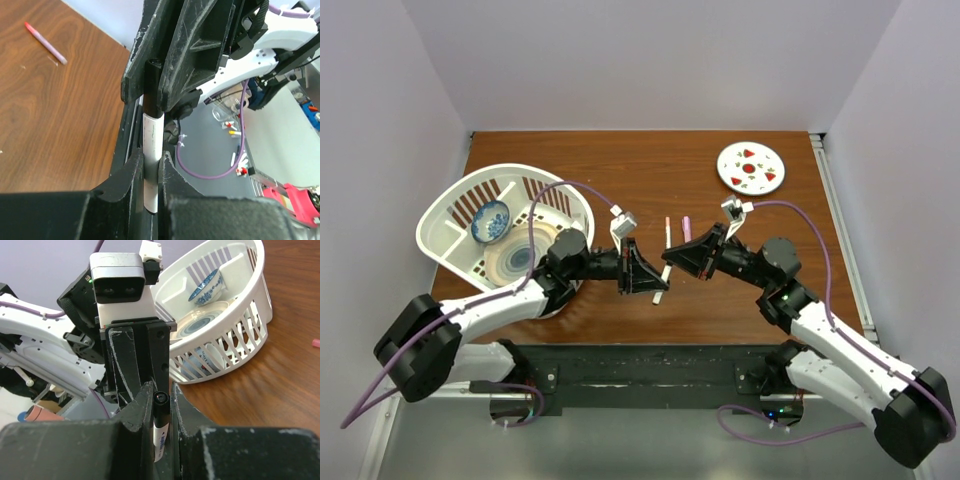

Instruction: Insert the pens into the pen caps

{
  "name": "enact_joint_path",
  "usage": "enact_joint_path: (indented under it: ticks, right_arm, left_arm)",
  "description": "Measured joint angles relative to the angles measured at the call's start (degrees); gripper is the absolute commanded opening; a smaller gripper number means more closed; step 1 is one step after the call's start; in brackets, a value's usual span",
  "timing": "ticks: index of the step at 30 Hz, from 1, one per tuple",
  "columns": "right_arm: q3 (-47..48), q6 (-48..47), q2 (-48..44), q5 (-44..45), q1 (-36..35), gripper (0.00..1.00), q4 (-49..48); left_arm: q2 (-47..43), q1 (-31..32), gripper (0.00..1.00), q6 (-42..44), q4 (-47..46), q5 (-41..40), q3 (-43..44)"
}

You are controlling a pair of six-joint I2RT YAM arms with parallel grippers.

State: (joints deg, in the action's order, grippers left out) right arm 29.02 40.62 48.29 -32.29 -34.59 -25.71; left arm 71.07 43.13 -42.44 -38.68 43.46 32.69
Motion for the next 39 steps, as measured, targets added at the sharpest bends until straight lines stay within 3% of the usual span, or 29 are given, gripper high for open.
enact_joint_path:
  ticks: [9, 23, 39]
  right_arm:
    - [-3.98, 1.81, 0.0, 3.15, -1.66, 0.0, -3.89]
    - [-4.37, -2.84, -2.25, 6.56, -3.87, 0.0, -0.55]
    - [-7.72, 2.08, -2.21, 12.48, -5.92, 0.0, -7.45]
  left_arm:
    - [3.19, 0.0, 0.0, 0.7, 3.02, 2.36, 1.75]
    - [4.0, -1.81, 0.0, 4.37, 10.75, 6.62, 5.38]
    - [4.39, -2.12, 0.0, 10.62, 21.75, 6.64, 11.28]
